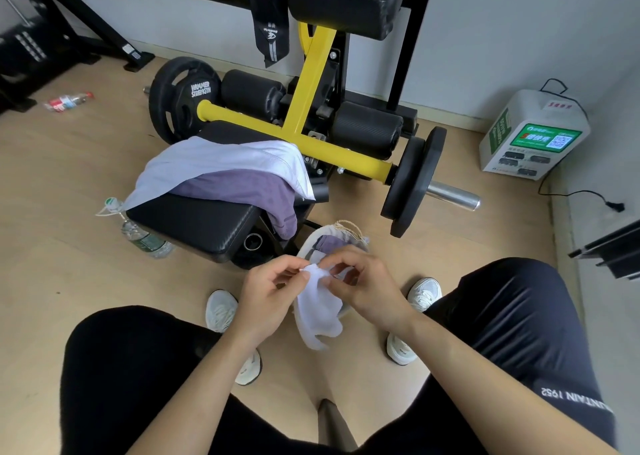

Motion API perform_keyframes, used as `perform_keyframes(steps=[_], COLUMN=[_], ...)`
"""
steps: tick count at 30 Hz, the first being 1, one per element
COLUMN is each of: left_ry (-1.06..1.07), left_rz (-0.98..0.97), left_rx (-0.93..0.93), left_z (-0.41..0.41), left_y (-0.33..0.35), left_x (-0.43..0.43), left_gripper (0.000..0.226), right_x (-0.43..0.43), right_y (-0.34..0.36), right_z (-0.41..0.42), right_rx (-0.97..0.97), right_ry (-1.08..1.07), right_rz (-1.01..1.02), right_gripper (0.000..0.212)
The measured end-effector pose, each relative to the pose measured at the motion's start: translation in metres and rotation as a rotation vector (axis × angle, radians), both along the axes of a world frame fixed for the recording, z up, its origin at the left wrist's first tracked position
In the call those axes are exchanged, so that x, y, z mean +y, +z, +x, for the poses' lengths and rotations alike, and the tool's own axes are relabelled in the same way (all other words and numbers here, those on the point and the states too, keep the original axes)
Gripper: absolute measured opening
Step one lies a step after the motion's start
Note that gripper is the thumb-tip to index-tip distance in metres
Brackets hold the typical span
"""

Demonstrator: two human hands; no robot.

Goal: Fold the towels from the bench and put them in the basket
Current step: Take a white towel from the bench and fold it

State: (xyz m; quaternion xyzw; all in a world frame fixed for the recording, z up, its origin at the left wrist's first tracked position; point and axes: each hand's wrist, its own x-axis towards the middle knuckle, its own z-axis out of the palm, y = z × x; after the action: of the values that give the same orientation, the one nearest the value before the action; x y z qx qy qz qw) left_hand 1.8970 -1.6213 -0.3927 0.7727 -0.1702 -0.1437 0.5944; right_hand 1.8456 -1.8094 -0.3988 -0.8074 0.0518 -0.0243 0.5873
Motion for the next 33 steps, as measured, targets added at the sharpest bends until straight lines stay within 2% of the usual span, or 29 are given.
perform_keyframes(steps=[4, 9, 12, 19, 23, 25, 28, 30, 33], left_ry=[-0.069, -0.071, -0.02, 0.16, 0.259, 0.352, 0.488, 0.529, 0.532], left_rz=[0.049, 0.071, 0.076, -0.064, -0.104, -0.127, -0.117, -0.102, -0.07], left_rx=[-0.068, -0.111, -0.136, -0.093, -0.116, -0.131, -0.132, -0.121, -0.097], left_z=[0.003, 0.005, 0.007, 0.021, 0.024, 0.027, 0.036, 0.041, 0.045], left_y=[-0.002, -0.004, -0.003, 0.0, 0.005, 0.007, 0.007, 0.005, 0.0], left_x=[0.012, 0.019, 0.022, 0.038, 0.04, 0.042, 0.05, 0.054, 0.055], left_gripper=[0.016, 0.019, 0.017, 0.012, 0.016, 0.017, 0.013, 0.012, 0.013], right_x=[0.001, 0.003, -0.001, -0.015, -0.017, -0.022, -0.036, -0.048, -0.065], right_y=[-0.003, -0.005, -0.009, -0.015, -0.019, -0.019, -0.013, -0.011, -0.01], right_z=[0.003, 0.007, 0.009, 0.006, -0.002, -0.003, 0.0, 0.001, 0.003], right_rx=[0.026, 0.055, 0.113, 0.271, 0.323, 0.32, 0.325, 0.298, 0.237], right_ry=[0.14, 0.202, 0.229, 0.375, 0.415, 0.393, 0.301, 0.241, 0.135], right_rz=[-0.045, -0.066, -0.104, -0.377, -0.5, -0.559, -0.548, -0.573, -0.632], right_gripper=[0.008, 0.011, 0.011, 0.002, 0.009, 0.014, 0.008, 0.005, 0.011])
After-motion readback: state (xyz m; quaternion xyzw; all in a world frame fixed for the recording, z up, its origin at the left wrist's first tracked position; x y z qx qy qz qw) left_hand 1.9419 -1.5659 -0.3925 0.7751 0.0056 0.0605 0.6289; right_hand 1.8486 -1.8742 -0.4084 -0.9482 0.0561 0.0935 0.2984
